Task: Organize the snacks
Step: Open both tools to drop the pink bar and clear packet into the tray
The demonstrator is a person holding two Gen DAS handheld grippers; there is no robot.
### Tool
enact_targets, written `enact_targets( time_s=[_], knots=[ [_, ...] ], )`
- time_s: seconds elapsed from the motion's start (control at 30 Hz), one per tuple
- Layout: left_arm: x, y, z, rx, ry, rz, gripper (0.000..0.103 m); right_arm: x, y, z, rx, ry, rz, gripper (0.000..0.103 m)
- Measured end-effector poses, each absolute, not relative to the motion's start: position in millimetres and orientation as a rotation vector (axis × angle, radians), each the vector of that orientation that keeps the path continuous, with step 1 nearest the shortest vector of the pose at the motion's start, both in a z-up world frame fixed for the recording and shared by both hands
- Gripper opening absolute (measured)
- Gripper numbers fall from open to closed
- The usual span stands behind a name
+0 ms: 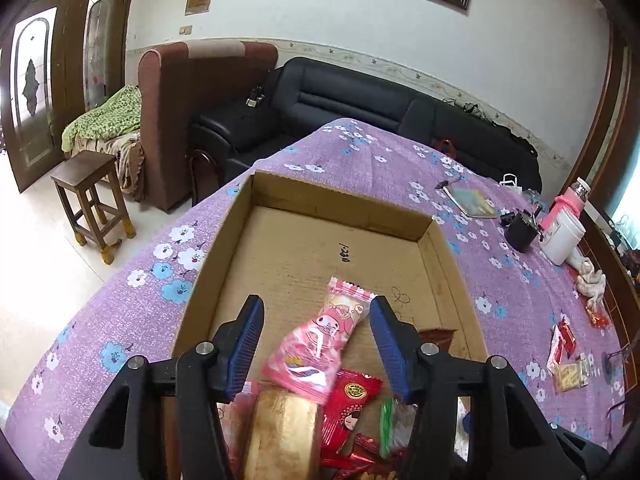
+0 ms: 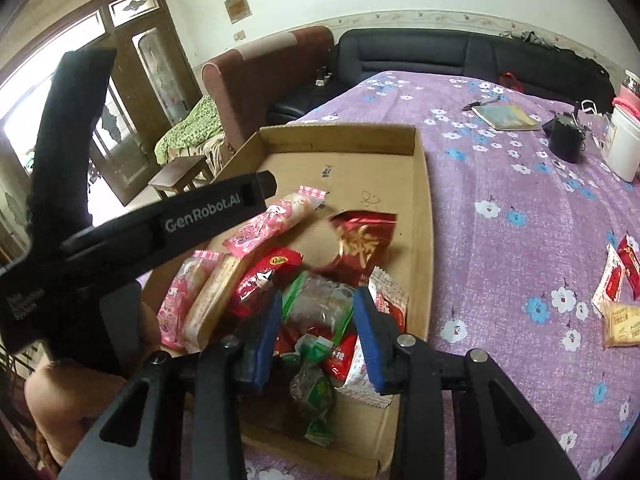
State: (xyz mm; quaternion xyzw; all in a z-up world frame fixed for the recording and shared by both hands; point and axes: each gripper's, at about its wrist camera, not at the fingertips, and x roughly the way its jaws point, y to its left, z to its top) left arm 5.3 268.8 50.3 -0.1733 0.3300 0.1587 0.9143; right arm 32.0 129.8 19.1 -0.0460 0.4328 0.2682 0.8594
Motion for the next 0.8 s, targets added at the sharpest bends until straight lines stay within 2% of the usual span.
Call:
enact_targets(
  time_s=[0.43,0.8],
  knots=[
    [-3.3,253.6,61.5,-0.299,0.602,0.296,0.059,35.2,65.3,57.2,0.052,0.922,0.513,0.036],
    [-14.3,197.8,87.2,-0.187,0.542,0.155,0.059,75.0,-120.2,61.1,0.159,0.807,0.066,0.036]
  ],
)
